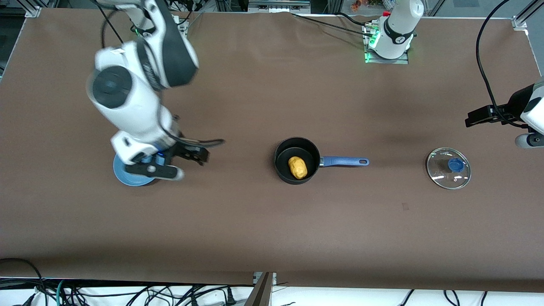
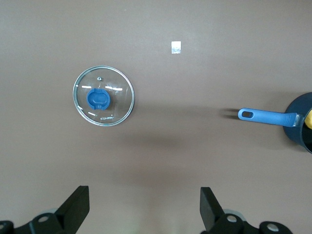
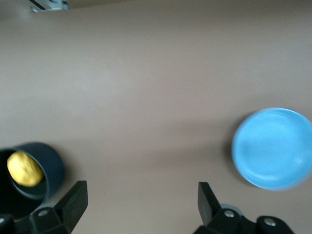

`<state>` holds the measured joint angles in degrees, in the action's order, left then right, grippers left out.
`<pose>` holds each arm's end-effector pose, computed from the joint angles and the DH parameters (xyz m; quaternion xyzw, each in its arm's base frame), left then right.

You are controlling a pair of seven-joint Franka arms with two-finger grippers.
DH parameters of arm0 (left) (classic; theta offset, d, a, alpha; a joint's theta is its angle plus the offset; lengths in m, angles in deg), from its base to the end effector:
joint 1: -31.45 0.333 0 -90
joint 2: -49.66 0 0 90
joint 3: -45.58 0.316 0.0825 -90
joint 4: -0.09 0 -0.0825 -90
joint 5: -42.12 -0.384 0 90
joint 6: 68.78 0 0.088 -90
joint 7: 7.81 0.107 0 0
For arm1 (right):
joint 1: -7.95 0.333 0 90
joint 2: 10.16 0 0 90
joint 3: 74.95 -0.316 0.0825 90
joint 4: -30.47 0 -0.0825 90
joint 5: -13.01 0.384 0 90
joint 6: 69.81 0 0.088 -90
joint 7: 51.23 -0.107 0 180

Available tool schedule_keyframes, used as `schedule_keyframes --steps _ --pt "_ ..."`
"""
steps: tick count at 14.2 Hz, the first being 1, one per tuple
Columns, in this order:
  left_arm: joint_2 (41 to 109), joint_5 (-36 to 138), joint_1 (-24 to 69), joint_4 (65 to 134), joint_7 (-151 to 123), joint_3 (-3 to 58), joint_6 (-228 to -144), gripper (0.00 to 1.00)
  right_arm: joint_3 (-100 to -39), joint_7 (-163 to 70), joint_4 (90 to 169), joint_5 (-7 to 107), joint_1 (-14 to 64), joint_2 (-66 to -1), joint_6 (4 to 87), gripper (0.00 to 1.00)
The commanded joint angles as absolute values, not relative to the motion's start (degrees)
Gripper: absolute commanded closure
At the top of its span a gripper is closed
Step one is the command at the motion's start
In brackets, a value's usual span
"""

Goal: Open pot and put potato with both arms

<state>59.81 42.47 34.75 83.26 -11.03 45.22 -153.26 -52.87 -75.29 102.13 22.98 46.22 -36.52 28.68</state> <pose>0.5948 0.0302 0.5704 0.9956 0.0535 -0.0771 0.0034 0.6399 0.2617 0.5179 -0.9980 0.0598 -0.0175 0.0094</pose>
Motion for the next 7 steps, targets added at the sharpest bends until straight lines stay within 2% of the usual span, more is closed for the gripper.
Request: schedule_keyframes --steps 1,4,5,7 --pt "60.65 43.35 34.44 81.3 -11.76 45.4 -152.54 0.0 -49.91 -69.18 114.98 23.03 46.88 -21.98 24.25 0.0" --pt "60.65 43.7 34.79 81.3 -11.67 45.4 -152.54 0.0 -49.28 -67.94 125.81 18.49 45.92 -10.1 23.8 0.0" --pt "60.65 44.31 34.79 81.39 -11.67 45.49 -152.54 0.0 -52.33 -67.76 127.05 15.67 42.09 -8.59 23.45 0.0" --pt "60.82 44.67 34.71 81.3 -11.76 45.49 -152.54 0.0 -65.56 -65.22 125.93 13.71 26.23 -8.66 21.17 0.0"
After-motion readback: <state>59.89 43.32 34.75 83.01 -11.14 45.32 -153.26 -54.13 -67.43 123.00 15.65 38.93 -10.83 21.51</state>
